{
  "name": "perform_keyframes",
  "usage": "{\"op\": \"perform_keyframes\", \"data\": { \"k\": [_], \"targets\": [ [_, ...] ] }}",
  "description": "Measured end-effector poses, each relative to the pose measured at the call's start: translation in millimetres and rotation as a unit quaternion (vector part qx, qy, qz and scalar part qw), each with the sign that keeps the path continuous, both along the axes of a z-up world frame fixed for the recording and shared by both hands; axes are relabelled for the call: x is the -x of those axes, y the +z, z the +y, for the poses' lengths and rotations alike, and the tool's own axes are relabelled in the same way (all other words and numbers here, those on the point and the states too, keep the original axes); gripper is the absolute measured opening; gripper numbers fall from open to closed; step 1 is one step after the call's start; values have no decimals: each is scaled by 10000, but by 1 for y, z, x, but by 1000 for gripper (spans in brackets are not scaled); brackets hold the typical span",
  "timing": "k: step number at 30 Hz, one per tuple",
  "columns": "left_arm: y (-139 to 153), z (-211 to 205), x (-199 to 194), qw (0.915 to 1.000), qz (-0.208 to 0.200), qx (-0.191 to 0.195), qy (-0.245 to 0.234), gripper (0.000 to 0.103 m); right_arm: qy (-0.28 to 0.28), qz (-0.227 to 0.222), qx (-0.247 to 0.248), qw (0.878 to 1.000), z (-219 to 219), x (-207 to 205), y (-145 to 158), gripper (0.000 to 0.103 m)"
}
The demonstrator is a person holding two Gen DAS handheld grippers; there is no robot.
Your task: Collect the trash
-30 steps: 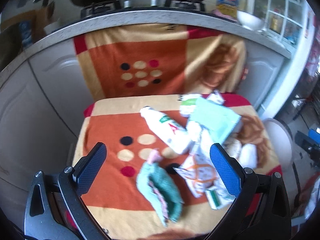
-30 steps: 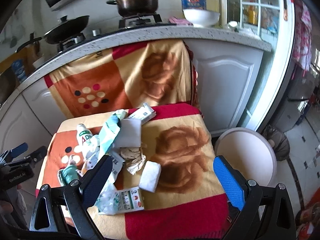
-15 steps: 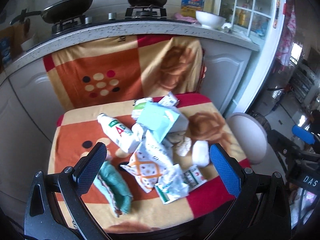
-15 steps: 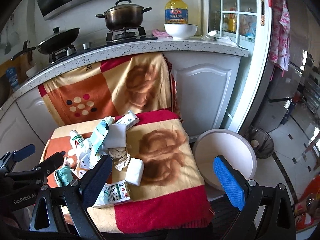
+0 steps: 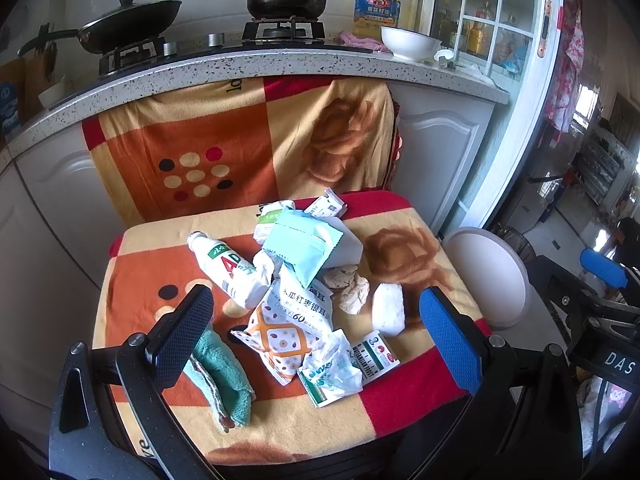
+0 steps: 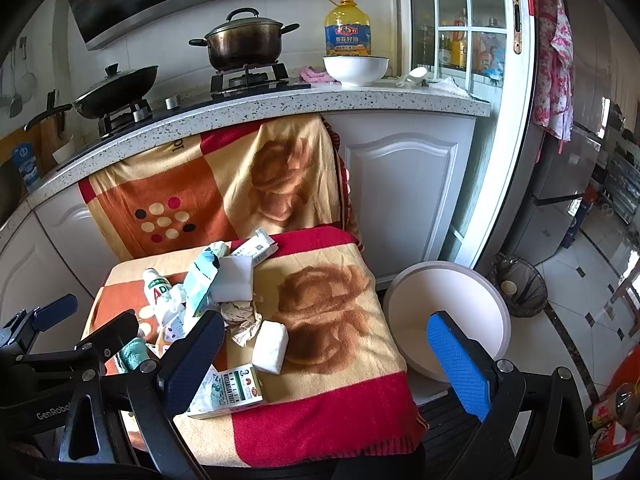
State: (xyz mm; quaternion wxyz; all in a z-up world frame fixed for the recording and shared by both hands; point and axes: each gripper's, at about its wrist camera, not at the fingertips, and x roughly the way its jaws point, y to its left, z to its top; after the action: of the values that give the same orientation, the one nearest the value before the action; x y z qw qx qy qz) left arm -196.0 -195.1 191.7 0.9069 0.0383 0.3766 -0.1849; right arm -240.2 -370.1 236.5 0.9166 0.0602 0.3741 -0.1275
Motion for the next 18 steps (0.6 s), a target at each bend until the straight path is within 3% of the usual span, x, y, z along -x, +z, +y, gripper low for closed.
{"op": "perform_keyframes", "data": {
  "k": [18],
  "targets": [
    [-2,3,0,10000,63,28,-24,102,-1,64,-3,10000,1,0,-1,101]
  ]
}}
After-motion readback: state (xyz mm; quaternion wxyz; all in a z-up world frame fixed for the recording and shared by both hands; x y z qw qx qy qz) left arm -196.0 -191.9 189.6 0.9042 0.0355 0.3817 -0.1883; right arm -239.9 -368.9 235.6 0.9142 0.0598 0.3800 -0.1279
